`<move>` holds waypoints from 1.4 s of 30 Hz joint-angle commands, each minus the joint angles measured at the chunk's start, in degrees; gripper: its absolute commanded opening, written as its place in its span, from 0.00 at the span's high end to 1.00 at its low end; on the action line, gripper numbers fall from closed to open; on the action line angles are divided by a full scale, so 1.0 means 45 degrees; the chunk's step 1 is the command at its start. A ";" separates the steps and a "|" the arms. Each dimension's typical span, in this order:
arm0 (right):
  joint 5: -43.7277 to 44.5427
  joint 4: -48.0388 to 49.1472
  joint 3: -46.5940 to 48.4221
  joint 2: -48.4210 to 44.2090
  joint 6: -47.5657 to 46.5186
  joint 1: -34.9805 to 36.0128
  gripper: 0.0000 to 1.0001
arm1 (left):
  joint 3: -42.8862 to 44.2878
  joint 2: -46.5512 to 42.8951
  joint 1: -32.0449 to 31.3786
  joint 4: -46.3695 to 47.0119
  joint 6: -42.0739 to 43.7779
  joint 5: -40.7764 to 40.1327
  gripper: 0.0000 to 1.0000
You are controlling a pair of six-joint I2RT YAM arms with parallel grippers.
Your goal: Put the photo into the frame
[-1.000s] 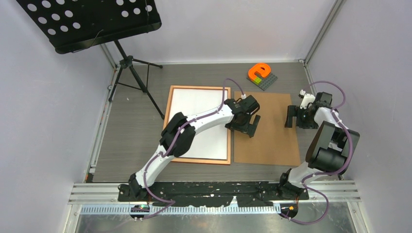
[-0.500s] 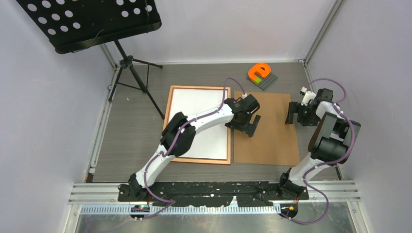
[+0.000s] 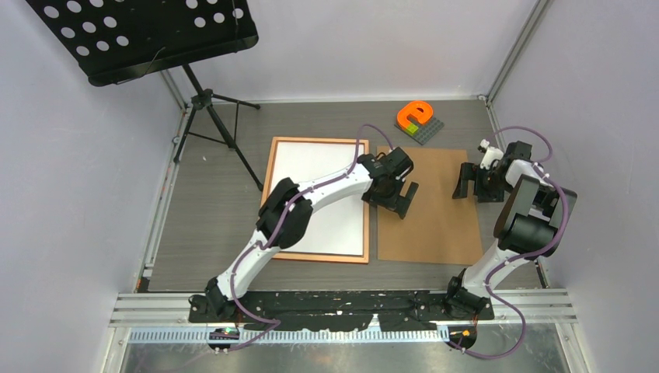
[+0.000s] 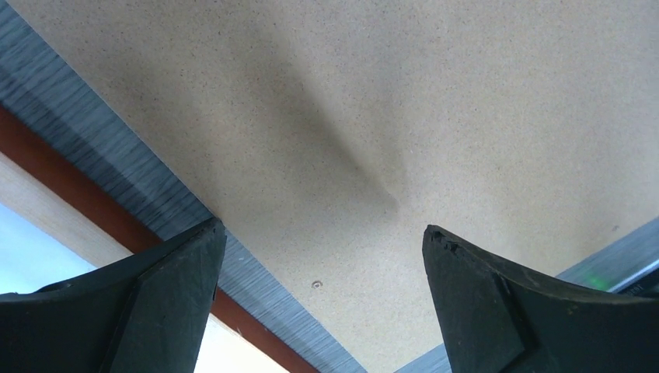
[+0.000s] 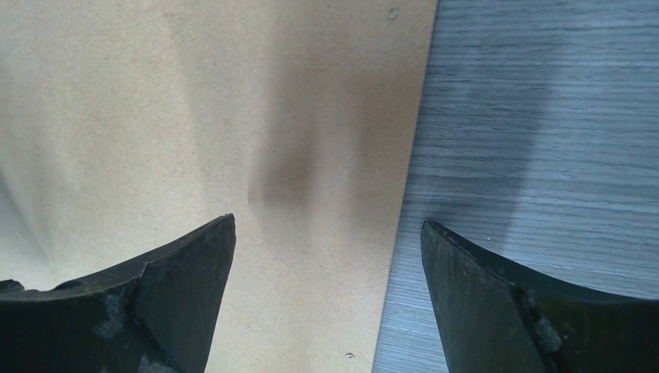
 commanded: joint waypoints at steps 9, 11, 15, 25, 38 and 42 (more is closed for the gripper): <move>-0.0911 -0.0572 0.0195 0.0028 -0.0126 -0.0249 0.07 | -0.0298 -0.0279 0.0131 0.1059 0.0092 0.1452 0.00; -0.0895 -0.0577 0.0129 -0.0009 -0.0159 -0.0307 0.07 | -0.0531 -0.0474 0.0213 0.1004 -0.0132 0.1164 0.00; -0.0801 -0.0522 0.0032 -0.0032 -0.0187 -0.0465 0.08 | -0.1072 -0.0821 0.0306 0.0930 -0.0619 0.0334 0.00; -0.0729 -0.0510 0.0096 -0.0148 -0.0017 -0.0619 0.08 | 0.0131 0.0107 0.0544 0.0213 -0.0983 -0.0611 0.00; -0.1291 -0.0816 0.0022 -0.0037 0.0045 -0.0620 0.08 | 0.0549 0.1015 0.0660 0.0931 -0.1484 0.1360 0.00; -0.1516 -0.0876 0.0031 0.0082 0.0034 -0.0620 0.09 | 0.0250 0.1181 0.0556 0.1041 -0.1637 0.1796 0.00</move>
